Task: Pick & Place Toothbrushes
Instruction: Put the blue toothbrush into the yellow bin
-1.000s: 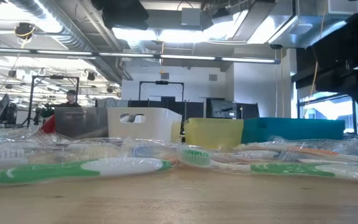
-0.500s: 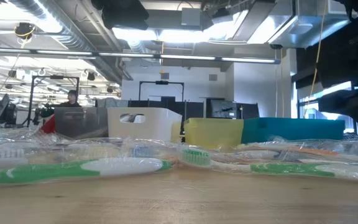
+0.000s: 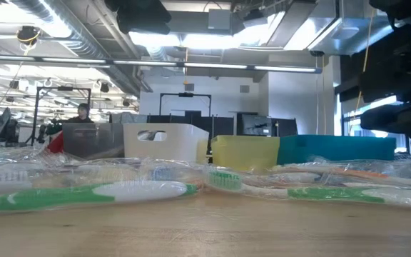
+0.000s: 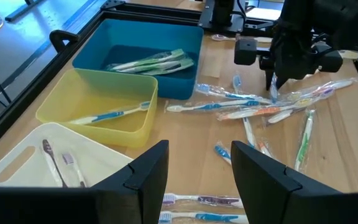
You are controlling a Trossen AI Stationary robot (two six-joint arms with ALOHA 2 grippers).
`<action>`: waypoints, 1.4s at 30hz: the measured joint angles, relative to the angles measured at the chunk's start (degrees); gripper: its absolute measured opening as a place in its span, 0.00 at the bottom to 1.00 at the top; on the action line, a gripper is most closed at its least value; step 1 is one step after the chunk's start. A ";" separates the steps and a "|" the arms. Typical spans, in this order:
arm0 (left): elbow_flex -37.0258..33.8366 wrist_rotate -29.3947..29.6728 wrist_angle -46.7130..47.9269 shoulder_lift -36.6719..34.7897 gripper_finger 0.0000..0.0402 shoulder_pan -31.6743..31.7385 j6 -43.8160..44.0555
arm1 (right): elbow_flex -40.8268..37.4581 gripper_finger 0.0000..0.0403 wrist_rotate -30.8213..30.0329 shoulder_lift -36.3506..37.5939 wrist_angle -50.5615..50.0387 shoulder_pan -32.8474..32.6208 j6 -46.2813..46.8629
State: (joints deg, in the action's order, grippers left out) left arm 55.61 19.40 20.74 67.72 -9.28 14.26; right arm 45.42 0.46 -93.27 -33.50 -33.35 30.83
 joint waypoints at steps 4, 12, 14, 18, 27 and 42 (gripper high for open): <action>0.02 0.00 0.02 0.00 0.42 0.00 0.00 | 0.03 0.12 0.54 0.10 -0.10 0.40 -0.02; 0.02 -2.62 0.04 0.00 0.42 -0.02 0.02 | 4.06 0.12 -2.46 1.22 -8.31 0.23 1.57; 0.02 -2.63 0.06 0.00 0.42 -0.02 0.02 | 6.36 0.12 -3.87 1.22 -12.53 0.24 1.72; 0.02 -2.62 0.21 0.00 0.42 0.00 0.15 | 12.02 0.12 -7.47 1.27 -21.97 0.23 1.79; 0.04 -2.70 -5.67 1.73 0.42 -0.72 -5.78 | 26.96 0.12 -20.51 1.40 -39.24 -0.53 3.40; 0.07 -9.05 -34.49 14.65 0.42 -1.07 -27.00 | 42.26 0.12 -43.08 1.55 -27.86 -1.22 -20.47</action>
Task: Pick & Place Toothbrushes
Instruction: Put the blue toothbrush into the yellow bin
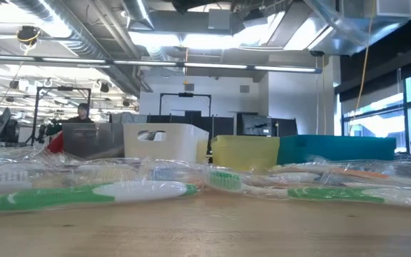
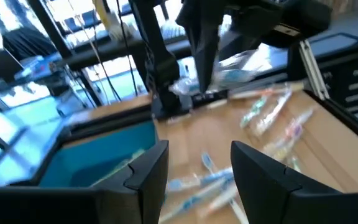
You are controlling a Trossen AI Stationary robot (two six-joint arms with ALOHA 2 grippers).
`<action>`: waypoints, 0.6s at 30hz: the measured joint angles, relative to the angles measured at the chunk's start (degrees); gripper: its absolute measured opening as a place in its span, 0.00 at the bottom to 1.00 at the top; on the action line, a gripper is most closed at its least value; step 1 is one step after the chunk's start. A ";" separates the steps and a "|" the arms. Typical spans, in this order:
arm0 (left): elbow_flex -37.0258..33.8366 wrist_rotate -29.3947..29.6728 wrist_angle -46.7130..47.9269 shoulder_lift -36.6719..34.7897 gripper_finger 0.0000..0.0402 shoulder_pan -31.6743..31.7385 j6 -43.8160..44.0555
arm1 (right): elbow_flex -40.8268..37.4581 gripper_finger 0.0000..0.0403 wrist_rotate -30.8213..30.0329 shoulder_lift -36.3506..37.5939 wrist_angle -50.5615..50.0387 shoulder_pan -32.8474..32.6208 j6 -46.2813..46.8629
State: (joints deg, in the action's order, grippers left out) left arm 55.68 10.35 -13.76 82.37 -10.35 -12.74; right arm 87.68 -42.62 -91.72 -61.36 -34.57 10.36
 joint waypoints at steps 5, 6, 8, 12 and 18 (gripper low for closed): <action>0.00 0.02 -1.91 2.16 0.42 0.01 -2.73 | 0.72 0.12 -2.07 0.00 8.03 0.01 -11.36; 0.00 0.04 -2.18 2.33 0.42 0.10 -3.33 | 0.72 0.12 -2.37 0.00 9.75 0.10 -13.59; 0.00 -0.01 -2.54 2.56 0.42 0.42 -4.22 | 0.72 0.12 -3.28 0.00 13.12 0.38 -18.11; 0.00 -1.91 -3.53 2.57 0.42 1.35 -6.02 | 0.72 0.12 -4.51 0.00 20.15 1.17 -25.97; -0.02 -5.59 -7.20 2.55 0.42 2.27 -7.67 | 0.72 0.12 -2.10 0.00 30.74 2.61 -33.60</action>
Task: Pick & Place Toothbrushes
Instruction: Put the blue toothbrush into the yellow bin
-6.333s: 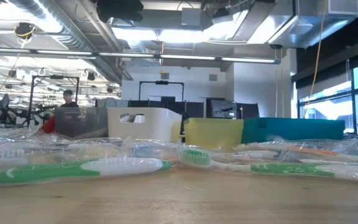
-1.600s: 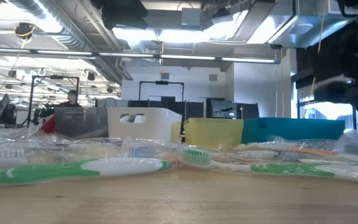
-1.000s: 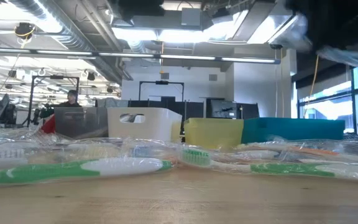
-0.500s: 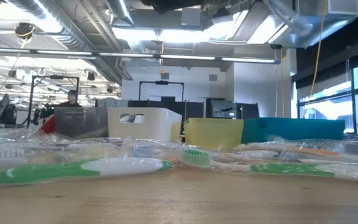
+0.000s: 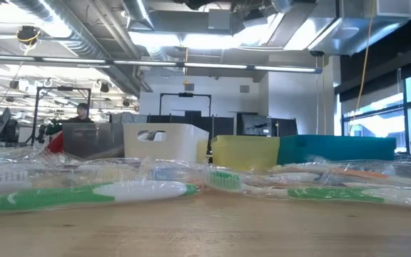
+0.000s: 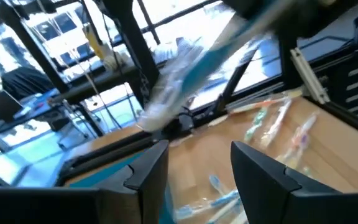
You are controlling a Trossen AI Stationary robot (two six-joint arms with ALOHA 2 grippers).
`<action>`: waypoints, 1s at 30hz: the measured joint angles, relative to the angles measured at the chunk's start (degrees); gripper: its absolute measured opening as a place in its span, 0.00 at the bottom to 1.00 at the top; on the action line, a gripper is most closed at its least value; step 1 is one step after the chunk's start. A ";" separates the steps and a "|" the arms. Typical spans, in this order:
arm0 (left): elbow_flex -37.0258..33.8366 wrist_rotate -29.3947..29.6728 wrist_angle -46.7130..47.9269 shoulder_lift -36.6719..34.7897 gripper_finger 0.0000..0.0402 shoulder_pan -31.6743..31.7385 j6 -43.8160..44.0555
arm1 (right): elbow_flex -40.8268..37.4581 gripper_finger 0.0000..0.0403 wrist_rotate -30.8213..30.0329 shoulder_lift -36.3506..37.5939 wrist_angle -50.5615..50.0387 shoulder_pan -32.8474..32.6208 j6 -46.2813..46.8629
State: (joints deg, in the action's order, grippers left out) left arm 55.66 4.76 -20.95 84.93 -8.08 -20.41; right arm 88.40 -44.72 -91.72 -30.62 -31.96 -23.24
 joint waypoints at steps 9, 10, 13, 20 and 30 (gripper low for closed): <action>0.00 -0.03 -5.43 0.00 0.42 -0.03 -2.33 | 0.00 0.12 2.13 0.00 5.82 1.42 -1.96; 0.00 -0.05 -5.49 0.00 0.42 -0.04 -2.60 | 0.00 0.12 2.13 0.00 6.16 1.56 -2.12; 0.00 -0.39 -6.70 0.00 0.42 -0.07 -2.70 | 0.00 0.12 2.32 0.00 6.91 1.93 -2.12; 0.00 -7.19 -10.16 0.00 0.42 -0.05 -2.73 | 0.00 0.12 4.67 0.00 7.70 3.30 -2.35; 0.00 -6.59 -11.04 0.00 0.31 -0.07 -2.78 | 0.00 0.12 5.78 0.00 8.34 3.54 -2.76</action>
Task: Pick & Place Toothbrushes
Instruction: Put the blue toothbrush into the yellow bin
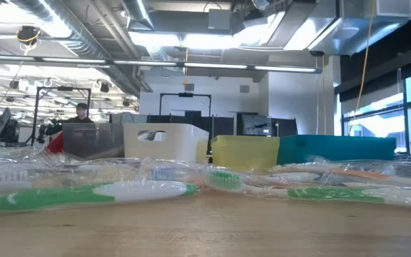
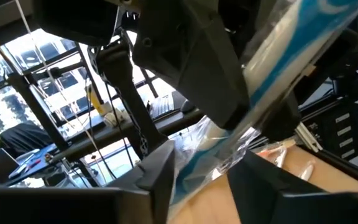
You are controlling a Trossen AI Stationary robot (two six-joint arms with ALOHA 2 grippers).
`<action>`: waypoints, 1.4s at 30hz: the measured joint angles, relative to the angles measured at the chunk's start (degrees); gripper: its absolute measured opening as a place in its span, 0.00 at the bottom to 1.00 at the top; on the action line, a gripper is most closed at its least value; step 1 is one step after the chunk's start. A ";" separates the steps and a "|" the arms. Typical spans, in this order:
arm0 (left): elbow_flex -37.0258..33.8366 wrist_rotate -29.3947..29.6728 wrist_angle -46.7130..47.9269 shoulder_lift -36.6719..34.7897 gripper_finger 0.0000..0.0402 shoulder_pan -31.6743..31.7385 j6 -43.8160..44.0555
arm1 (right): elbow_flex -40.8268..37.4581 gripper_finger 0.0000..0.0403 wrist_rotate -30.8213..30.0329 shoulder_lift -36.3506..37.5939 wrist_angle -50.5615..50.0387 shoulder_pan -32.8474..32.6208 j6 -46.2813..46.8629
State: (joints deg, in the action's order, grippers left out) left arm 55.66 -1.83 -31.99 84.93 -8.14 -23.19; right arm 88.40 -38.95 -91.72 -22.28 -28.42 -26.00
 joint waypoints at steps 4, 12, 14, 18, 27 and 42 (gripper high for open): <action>0.00 0.35 0.03 0.00 0.16 0.02 -1.00 | 0.00 0.12 0.10 0.00 0.11 0.00 0.48; 0.00 0.60 0.55 0.00 0.10 -0.22 -1.30 | 0.02 0.22 -0.27 0.13 0.03 0.02 2.66; 0.00 0.89 0.65 0.00 0.10 -0.39 -0.70 | 0.02 0.36 -1.22 0.02 -0.31 0.02 2.86; 0.00 2.10 1.31 0.00 0.08 -0.44 -0.12 | 0.02 0.66 -6.99 0.00 -1.20 -0.84 2.48; 2.98 8.64 16.76 -0.68 0.03 0.89 -0.53 | 0.00 0.98 -22.45 0.01 -12.46 -7.38 7.72; 18.57 9.40 45.61 0.79 0.03 11.59 -16.71 | 0.00 0.86 -18.64 0.00 -35.41 -12.35 37.63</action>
State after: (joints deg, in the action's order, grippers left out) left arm 74.23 7.58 13.62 85.71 3.45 -39.90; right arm 88.40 -57.58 -91.72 -57.69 -40.77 11.63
